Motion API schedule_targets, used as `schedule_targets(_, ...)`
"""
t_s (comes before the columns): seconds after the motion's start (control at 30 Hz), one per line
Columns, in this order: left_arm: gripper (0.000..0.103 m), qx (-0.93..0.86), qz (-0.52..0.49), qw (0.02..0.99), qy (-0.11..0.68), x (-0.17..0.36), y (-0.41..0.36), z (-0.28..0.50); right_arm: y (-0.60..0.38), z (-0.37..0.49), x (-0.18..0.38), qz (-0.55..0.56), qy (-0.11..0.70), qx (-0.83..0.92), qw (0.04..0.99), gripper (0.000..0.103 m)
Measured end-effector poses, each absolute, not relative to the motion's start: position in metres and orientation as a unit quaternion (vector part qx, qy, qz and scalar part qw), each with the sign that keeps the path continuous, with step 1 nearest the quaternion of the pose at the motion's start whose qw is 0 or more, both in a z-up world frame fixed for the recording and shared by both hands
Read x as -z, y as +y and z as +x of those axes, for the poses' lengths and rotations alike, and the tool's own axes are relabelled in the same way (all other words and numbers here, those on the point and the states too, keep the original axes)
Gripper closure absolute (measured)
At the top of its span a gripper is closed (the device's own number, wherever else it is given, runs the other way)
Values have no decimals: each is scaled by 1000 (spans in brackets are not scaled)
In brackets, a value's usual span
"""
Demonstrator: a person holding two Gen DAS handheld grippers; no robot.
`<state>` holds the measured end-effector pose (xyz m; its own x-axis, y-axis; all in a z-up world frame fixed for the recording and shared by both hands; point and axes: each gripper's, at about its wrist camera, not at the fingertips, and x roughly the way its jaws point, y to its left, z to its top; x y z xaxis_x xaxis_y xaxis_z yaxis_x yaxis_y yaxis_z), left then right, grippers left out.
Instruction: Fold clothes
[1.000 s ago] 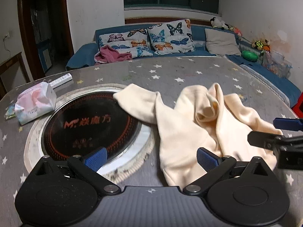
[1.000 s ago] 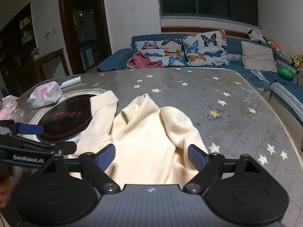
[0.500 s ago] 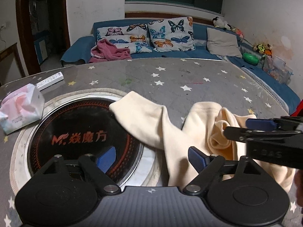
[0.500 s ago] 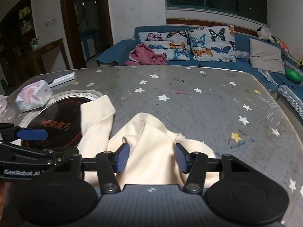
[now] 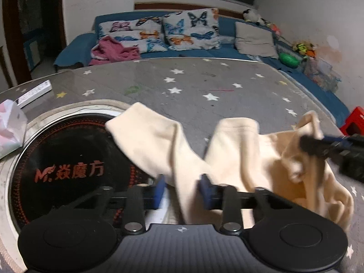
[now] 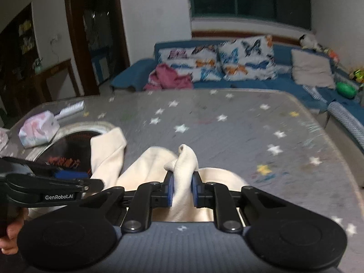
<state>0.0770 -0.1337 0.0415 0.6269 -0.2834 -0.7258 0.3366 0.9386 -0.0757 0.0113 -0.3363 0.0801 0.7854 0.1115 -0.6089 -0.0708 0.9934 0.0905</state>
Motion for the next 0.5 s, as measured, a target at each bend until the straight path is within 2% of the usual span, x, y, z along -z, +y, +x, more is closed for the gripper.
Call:
schedule_targets(0.07,95,171,45,905,387,-44,-135,71,-349,-2,-90,29,311,-32,949,89)
schedule_targets(0.17,100,162,56,912,372,-49,-133,64,-371,-21,-100,23,298,0,954,89)
schedule_targets(0.5,103,99,49,938,328,-78,-86,41,-448,-68,-101,15,298,122,947,89)
